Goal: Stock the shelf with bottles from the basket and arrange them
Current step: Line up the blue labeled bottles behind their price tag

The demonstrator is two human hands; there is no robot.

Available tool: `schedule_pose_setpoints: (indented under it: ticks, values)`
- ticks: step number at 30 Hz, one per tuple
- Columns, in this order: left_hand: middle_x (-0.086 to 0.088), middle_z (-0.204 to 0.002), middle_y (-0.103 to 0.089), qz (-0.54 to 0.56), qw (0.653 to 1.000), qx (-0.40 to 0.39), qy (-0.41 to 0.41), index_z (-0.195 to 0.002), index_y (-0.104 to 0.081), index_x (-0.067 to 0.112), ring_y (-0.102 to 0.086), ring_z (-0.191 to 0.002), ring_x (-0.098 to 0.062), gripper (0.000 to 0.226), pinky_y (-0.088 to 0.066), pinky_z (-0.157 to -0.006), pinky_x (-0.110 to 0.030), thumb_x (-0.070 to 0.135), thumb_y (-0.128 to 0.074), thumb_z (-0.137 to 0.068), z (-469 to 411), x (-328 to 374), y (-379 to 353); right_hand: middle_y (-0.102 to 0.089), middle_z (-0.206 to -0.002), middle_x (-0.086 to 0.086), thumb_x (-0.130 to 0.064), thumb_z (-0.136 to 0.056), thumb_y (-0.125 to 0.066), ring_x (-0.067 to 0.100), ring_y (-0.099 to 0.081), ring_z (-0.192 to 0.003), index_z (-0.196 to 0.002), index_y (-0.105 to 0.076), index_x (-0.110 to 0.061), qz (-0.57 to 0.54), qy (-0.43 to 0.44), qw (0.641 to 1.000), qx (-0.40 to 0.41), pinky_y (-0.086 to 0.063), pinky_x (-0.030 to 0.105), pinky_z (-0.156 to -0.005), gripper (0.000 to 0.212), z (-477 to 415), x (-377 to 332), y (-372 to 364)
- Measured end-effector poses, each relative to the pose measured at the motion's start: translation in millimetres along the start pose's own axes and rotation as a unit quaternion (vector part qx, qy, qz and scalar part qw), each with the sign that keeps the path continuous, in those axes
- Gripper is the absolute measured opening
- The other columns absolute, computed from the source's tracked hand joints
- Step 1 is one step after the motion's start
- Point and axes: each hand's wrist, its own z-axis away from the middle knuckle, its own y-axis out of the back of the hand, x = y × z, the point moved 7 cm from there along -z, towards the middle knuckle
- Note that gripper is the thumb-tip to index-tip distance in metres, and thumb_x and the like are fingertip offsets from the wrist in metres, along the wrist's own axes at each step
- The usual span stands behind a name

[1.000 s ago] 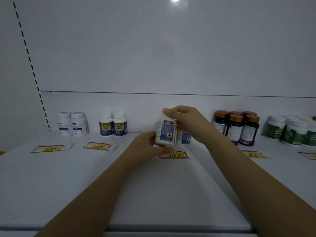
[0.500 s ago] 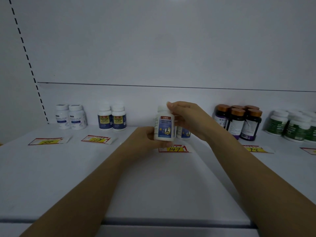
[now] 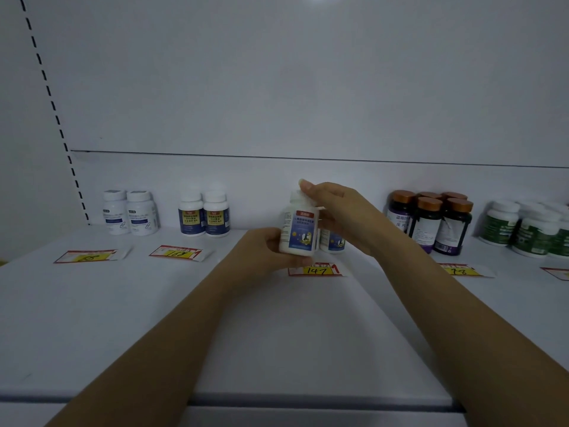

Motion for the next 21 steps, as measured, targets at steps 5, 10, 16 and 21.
schedule_pose_setpoints:
  ticks: [5,10,16,21]
  values:
    - [0.006,-0.101,-0.072,0.047,0.999,-0.027,0.007,-0.111,-0.062,0.023,-0.068,-0.093,-0.007,0.046,-0.05,-0.086,-0.022,0.025,-0.081,-0.069,-0.1,0.4,-3.6,-0.071,-0.09,0.003,-0.036,-0.084,-0.067,0.019,-0.071,-0.082,-0.101,-0.061,-0.013,-0.056,0.002,0.998,0.018,-0.057,0.033,-0.078,0.029,-1.5,-0.4,5.7]
    - [0.013,-0.104,-0.066,0.072,0.997,-0.036,0.006,-0.11,-0.059,0.028,-0.063,-0.093,0.001,0.036,-0.047,-0.079,-0.012,0.027,-0.074,-0.077,2.8,5.7,-3.5,-0.067,-0.109,0.006,-0.024,-0.094,-0.056,0.017,-0.065,-0.095,-0.12,-0.059,-0.018,-0.148,0.005,0.989,-0.027,-0.053,0.026,-0.078,0.027,-1.9,-2.6,3.7]
    - [0.014,-0.094,-0.062,0.058,0.998,0.018,0.007,-0.11,-0.048,0.021,-0.06,-0.081,0.004,0.048,-0.046,-0.059,-0.007,0.027,-0.079,-0.073,0.5,4.8,2.1,-0.07,-0.102,-0.001,-0.04,-0.09,-0.058,0.016,-0.068,-0.094,-0.109,-0.064,-0.02,-0.025,0.035,0.999,0.011,-0.057,0.026,-0.078,0.029,1.0,-3.5,-1.9]
    - [0.006,-0.109,-0.064,0.07,0.997,-0.012,0.0,-0.119,-0.053,0.025,-0.06,-0.094,-0.002,0.046,-0.046,-0.072,-0.013,0.033,-0.073,-0.078,1.3,8.3,-2.7,-0.064,-0.121,0.002,-0.022,-0.098,-0.05,0.018,-0.061,-0.11,-0.124,-0.059,-0.018,-0.107,0.012,0.994,-0.015,-0.053,0.03,-0.09,0.028,0.1,-1.2,-1.5]
